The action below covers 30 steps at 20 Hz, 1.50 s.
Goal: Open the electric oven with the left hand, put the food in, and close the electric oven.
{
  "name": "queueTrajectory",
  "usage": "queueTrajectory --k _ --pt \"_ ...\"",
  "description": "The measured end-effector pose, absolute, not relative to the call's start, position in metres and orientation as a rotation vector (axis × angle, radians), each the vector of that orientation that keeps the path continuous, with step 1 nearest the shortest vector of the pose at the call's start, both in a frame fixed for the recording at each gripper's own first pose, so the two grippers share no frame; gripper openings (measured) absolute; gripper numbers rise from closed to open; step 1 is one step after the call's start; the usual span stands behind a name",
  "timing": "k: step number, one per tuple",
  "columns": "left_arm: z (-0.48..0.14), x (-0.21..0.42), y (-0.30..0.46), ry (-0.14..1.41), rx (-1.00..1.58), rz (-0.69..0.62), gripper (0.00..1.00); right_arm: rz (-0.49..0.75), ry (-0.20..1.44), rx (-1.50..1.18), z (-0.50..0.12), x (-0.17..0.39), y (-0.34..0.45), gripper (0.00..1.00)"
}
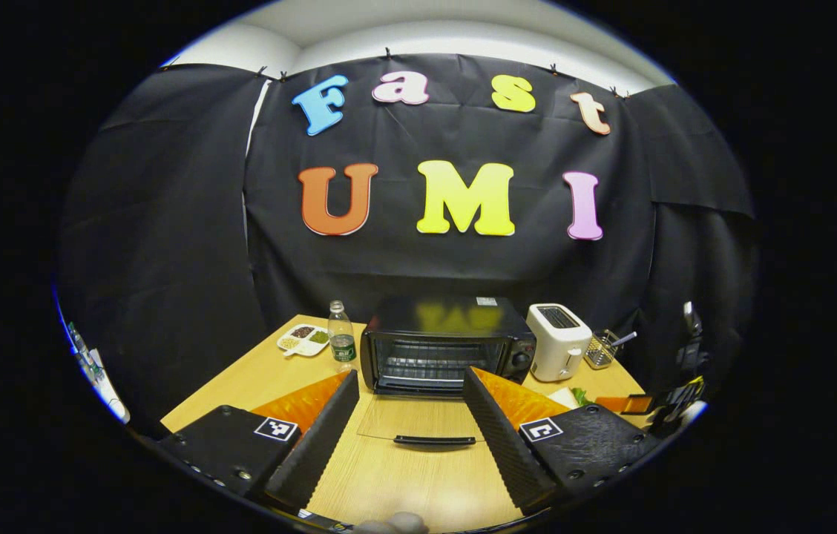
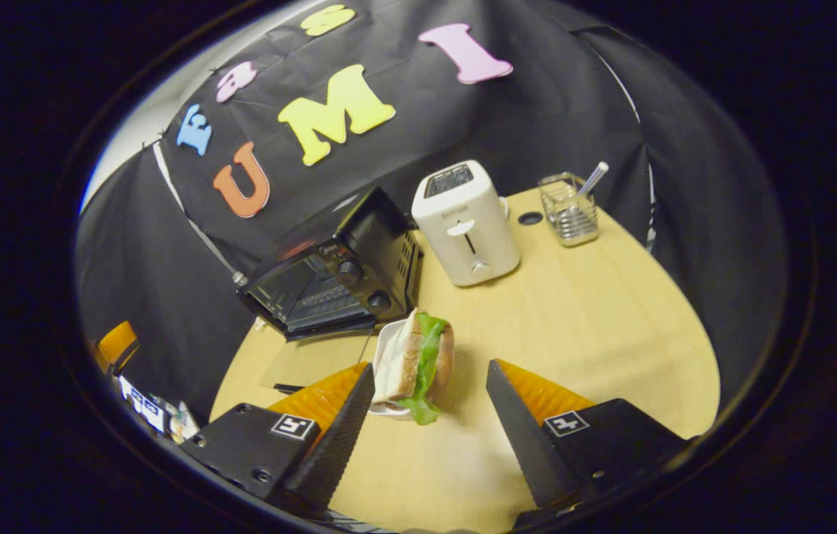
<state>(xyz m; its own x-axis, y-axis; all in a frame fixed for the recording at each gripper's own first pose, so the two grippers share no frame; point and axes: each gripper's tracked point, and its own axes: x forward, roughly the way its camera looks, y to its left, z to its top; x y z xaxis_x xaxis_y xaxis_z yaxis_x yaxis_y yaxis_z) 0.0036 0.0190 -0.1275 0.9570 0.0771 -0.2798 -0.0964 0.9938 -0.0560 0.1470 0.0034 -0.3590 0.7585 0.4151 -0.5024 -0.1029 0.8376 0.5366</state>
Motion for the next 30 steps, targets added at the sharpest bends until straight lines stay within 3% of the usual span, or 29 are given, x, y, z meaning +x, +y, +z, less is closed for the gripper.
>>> queueTrajectory --k 1,2,3,4,6,7,8,9,10,11,13,14,24,30 --pt "-0.118 0.001 0.020 0.266 -0.076 0.104 0.93 0.309 0.667 0.535 -0.366 0.157 0.007 0.87" --pt "-0.109 -0.002 0.022 0.257 -0.079 0.118 0.93 0.316 0.682 0.553 -0.373 0.165 0.011 0.96" --pt "-0.108 -0.005 0.022 0.256 -0.076 0.135 0.93 0.341 0.691 0.575 -0.376 0.175 0.017 0.84" --pt "-0.105 -0.008 0.025 0.258 -0.067 0.157 0.93 0.372 0.702 0.601 -0.378 0.182 0.024 0.96" --pt "-0.102 -0.014 0.027 0.268 -0.060 0.196 0.93 0.398 0.729 0.643 -0.381 0.191 0.030 0.89" --pt "-0.102 -0.015 0.025 0.275 -0.064 0.212 0.93 0.400 0.736 0.653 -0.381 0.195 0.031 0.81" --pt "-0.103 -0.017 0.025 0.280 -0.067 0.227 0.93 0.399 0.739 0.658 -0.382 0.196 0.030 0.64" --pt "-0.103 -0.018 0.025 0.288 -0.065 0.245 0.93 0.411 0.742 0.666 -0.382 0.195 0.031 0.62" --pt "-0.107 -0.019 0.025 0.301 -0.067 0.264 0.93 0.418 0.749 0.677 -0.382 0.196 0.032 0.48" --pt "-0.109 -0.019 0.022 0.303 -0.072 0.269 0.93 0.429 0.754 0.695 -0.378 0.196 0.033 0.52" --pt "-0.111 -0.017 0.021 0.295 -0.071 0.269 0.93 0.450 0.759 0.694 -0.374 0.195 0.035 0.33" --pt "-0.113 -0.017 0.021 0.295 -0.071 0.263 0.93 0.453 0.751 0.671 -0.371 0.195 0.036 0.41" --pt "-0.133 -0.011 0.056 0.297 -0.037 0.139 0.93 0.402 0.442 0.666 -0.214 0.177 0.088 0.39" --pt "-0.139 -0.016 0.069 0.321 -0.019 0.037 0.93 0.378 0.357 0.843 -0.203 0.183 0.175 0.39"
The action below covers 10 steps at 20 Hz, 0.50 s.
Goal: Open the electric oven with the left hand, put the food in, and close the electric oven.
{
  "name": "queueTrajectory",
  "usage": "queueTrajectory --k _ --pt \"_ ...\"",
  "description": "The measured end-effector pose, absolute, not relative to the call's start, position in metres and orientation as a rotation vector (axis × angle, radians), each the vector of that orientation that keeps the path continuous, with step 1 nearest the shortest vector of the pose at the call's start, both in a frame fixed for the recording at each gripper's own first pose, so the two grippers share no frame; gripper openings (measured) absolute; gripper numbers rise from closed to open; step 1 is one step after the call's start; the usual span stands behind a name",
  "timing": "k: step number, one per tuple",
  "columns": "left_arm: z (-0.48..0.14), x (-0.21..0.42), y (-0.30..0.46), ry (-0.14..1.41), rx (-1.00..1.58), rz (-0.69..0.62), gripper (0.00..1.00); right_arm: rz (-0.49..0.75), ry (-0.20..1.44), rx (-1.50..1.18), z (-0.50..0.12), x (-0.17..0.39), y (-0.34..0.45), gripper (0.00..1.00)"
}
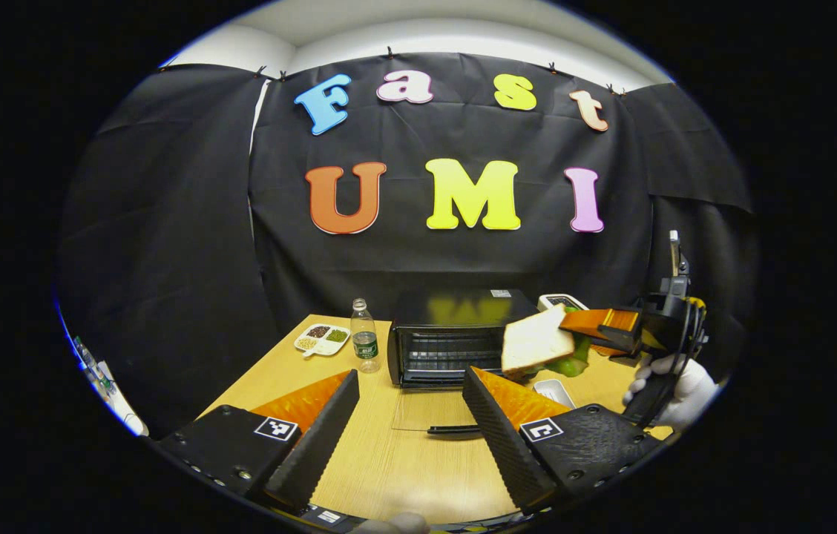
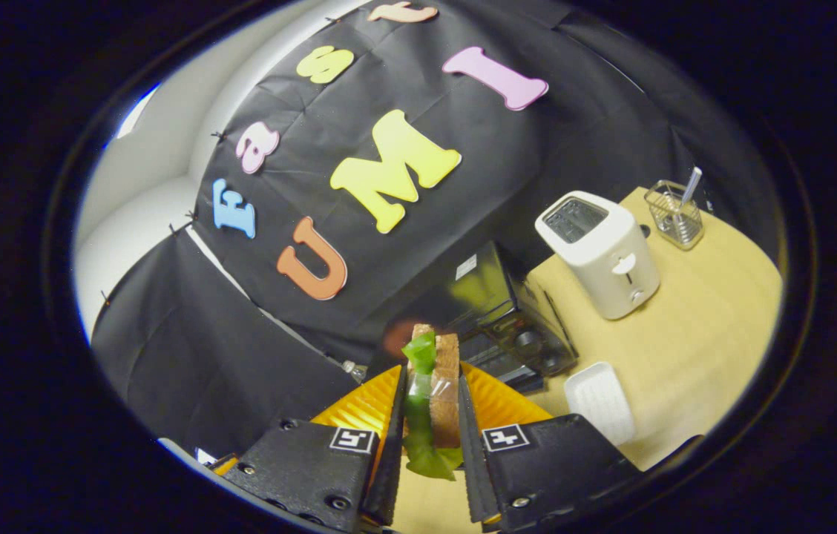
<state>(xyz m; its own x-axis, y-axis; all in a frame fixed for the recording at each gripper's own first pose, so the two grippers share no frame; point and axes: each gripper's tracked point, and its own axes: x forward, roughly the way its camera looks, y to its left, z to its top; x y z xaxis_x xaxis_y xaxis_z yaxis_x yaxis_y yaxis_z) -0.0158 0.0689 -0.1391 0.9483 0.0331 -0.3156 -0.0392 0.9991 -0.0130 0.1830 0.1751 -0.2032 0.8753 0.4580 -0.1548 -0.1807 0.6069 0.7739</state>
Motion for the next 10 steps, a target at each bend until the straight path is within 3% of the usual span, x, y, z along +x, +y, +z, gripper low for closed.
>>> queueTrajectory --k 10 --pt "-0.147 -0.018 0.101 0.363 0.028 -0.014 0.93 0.214 0.373 1.114 -0.294 0.232 0.285 0.39"
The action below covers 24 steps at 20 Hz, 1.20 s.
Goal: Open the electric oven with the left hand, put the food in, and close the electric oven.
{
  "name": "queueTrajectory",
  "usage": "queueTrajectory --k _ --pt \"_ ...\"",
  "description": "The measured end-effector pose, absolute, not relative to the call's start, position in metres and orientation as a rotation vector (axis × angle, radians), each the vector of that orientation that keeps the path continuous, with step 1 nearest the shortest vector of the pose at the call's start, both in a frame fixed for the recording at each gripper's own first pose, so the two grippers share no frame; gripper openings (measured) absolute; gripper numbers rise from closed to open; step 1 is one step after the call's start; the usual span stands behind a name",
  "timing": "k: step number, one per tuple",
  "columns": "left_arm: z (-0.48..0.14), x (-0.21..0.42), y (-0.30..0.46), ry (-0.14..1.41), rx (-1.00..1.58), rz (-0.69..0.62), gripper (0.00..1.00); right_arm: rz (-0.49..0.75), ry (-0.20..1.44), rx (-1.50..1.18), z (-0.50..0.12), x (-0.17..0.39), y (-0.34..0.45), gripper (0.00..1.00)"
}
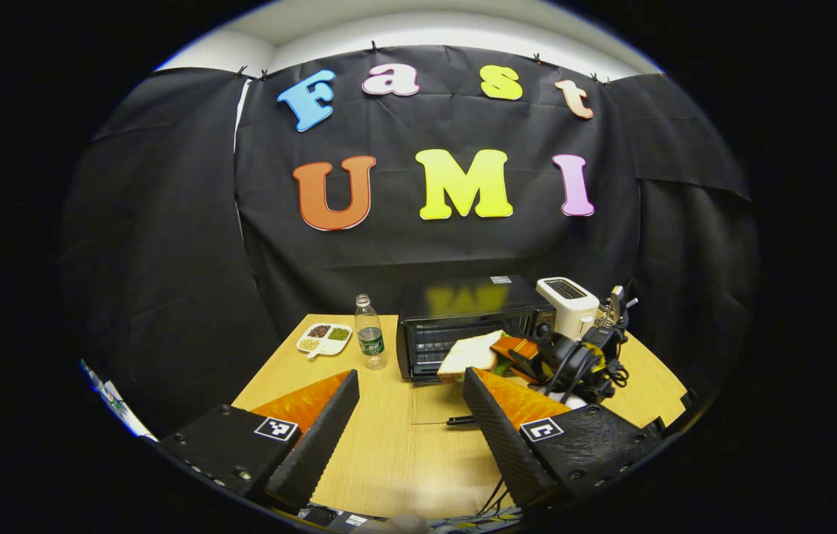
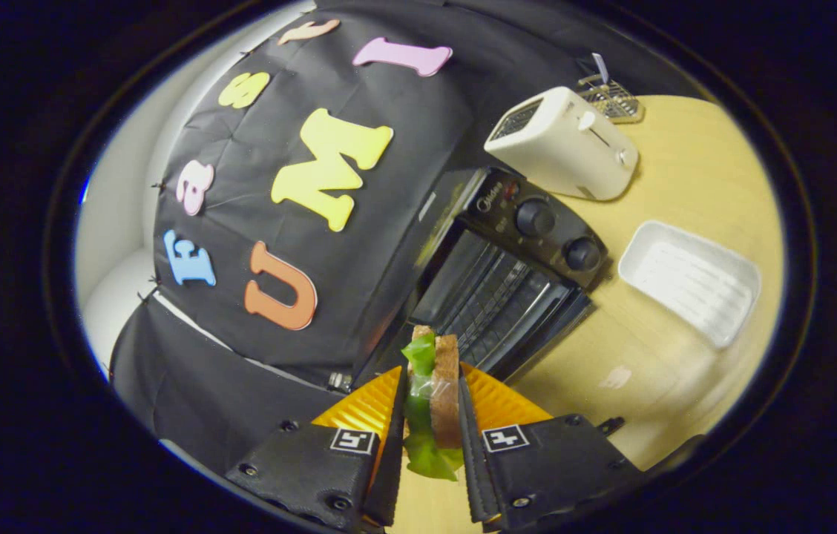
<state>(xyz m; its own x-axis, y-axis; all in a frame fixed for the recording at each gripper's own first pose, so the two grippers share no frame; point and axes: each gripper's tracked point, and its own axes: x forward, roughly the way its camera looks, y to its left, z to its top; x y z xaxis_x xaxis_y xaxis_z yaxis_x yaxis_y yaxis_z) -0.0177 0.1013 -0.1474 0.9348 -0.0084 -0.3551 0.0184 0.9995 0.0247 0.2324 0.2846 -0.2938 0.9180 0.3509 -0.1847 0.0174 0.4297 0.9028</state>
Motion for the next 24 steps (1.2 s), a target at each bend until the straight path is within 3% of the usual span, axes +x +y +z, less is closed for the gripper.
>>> queueTrajectory --k 8,9,10,12,13,14,15,18,21,22,23,24 --pt "-0.172 -0.027 0.115 0.409 0.018 -0.013 0.93 0.154 0.362 1.169 -0.312 0.303 0.327 0.39" --pt "-0.172 -0.026 0.117 0.415 0.019 -0.009 0.94 0.138 0.356 1.163 -0.315 0.310 0.326 0.30" --pt "-0.173 -0.026 0.117 0.418 0.015 -0.011 0.93 0.125 0.343 1.155 -0.316 0.317 0.323 0.39" --pt "-0.171 -0.025 0.121 0.416 0.022 -0.009 0.93 0.077 0.319 1.158 -0.318 0.332 0.311 0.39" --pt "-0.170 -0.025 0.123 0.414 0.026 -0.005 0.94 0.068 0.312 1.167 -0.317 0.338 0.308 0.29" --pt "-0.169 -0.024 0.124 0.415 0.025 -0.003 0.94 0.052 0.302 1.157 -0.321 0.344 0.305 0.30" --pt "-0.170 -0.025 0.127 0.418 0.023 -0.001 0.93 0.043 0.296 1.133 -0.324 0.349 0.302 0.39" --pt "-0.172 -0.024 0.129 0.426 0.024 0.003 0.93 0.014 0.284 1.023 -0.329 0.356 0.294 0.42" --pt "-0.170 -0.024 0.130 0.422 0.031 0.001 0.93 -0.009 0.307 0.941 -0.336 0.359 0.289 0.50" --pt "-0.170 -0.023 0.129 0.421 0.029 -0.003 0.93 -0.019 0.307 0.914 -0.337 0.360 0.286 0.51" --pt "-0.172 -0.023 0.128 0.425 0.030 -0.005 0.93 -0.035 0.314 0.879 -0.341 0.359 0.284 0.43" --pt "-0.173 -0.023 0.128 0.428 0.032 -0.006 0.93 -0.050 0.328 0.846 -0.345 0.356 0.280 0.44"
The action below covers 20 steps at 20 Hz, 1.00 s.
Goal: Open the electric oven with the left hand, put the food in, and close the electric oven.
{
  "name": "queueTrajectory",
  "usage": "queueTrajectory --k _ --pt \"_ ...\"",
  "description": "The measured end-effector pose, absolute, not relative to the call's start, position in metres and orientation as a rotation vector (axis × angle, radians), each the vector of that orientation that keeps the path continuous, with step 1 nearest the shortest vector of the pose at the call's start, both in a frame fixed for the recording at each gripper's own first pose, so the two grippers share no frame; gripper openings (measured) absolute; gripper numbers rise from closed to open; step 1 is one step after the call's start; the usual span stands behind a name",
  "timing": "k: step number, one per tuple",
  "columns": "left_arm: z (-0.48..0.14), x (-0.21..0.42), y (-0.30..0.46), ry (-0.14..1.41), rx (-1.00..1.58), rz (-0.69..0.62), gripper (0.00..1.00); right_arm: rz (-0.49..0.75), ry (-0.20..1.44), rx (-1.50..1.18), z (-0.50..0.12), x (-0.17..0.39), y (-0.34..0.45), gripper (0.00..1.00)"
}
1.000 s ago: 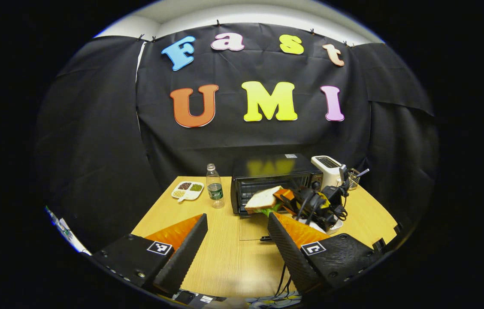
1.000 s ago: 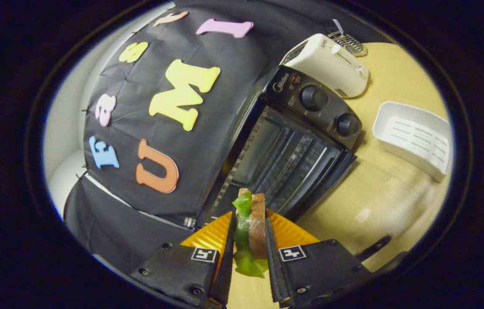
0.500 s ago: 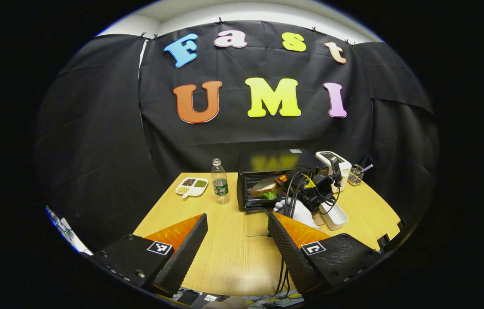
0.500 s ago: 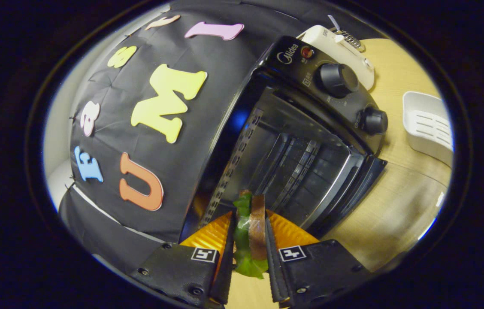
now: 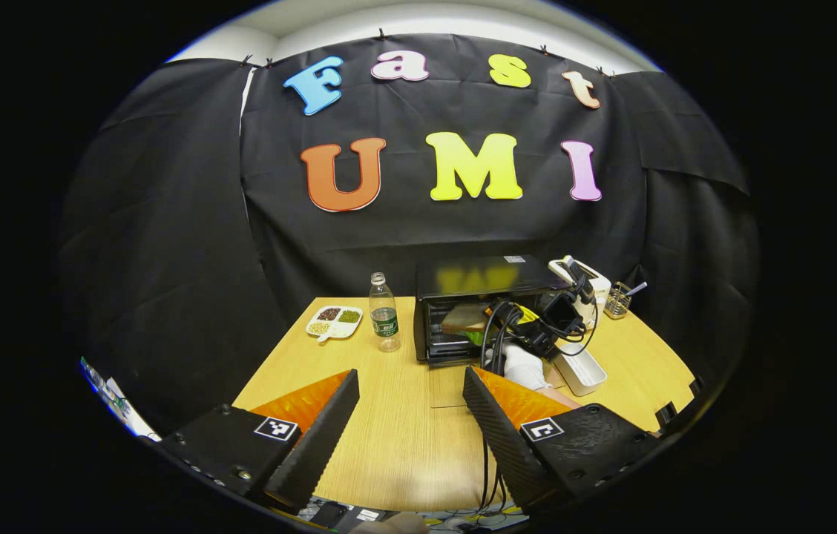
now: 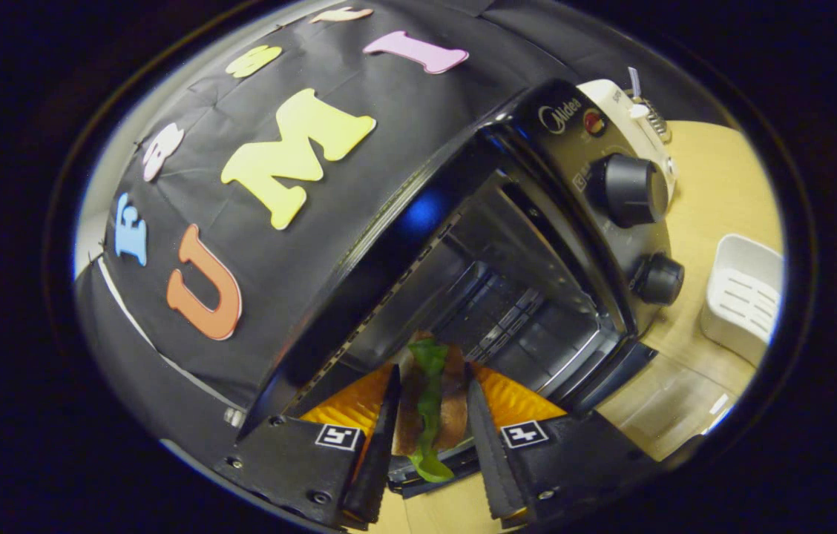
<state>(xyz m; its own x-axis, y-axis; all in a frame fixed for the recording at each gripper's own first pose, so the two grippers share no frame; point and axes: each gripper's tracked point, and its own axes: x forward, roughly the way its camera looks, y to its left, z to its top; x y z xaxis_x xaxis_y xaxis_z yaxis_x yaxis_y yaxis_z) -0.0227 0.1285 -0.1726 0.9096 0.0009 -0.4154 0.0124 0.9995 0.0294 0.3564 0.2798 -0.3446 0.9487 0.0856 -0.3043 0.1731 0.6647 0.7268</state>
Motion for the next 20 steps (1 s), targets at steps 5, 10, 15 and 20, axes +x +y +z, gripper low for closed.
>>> queueTrajectory --k 5,10,15,20 --pt "-0.173 -0.022 0.128 0.429 0.033 -0.006 0.93 -0.067 0.343 0.757 -0.346 0.352 0.272 0.81" --pt "-0.167 -0.019 0.121 0.401 0.018 -0.015 0.93 -0.029 0.389 0.644 -0.335 0.325 0.264 0.99" --pt "-0.150 -0.012 0.116 0.338 -0.052 -0.007 0.93 0.057 0.396 0.474 -0.286 0.264 0.247 1.00" --pt "-0.160 -0.006 0.118 0.320 -0.062 0.007 0.93 0.123 0.362 0.279 -0.234 0.200 0.203 0.89"
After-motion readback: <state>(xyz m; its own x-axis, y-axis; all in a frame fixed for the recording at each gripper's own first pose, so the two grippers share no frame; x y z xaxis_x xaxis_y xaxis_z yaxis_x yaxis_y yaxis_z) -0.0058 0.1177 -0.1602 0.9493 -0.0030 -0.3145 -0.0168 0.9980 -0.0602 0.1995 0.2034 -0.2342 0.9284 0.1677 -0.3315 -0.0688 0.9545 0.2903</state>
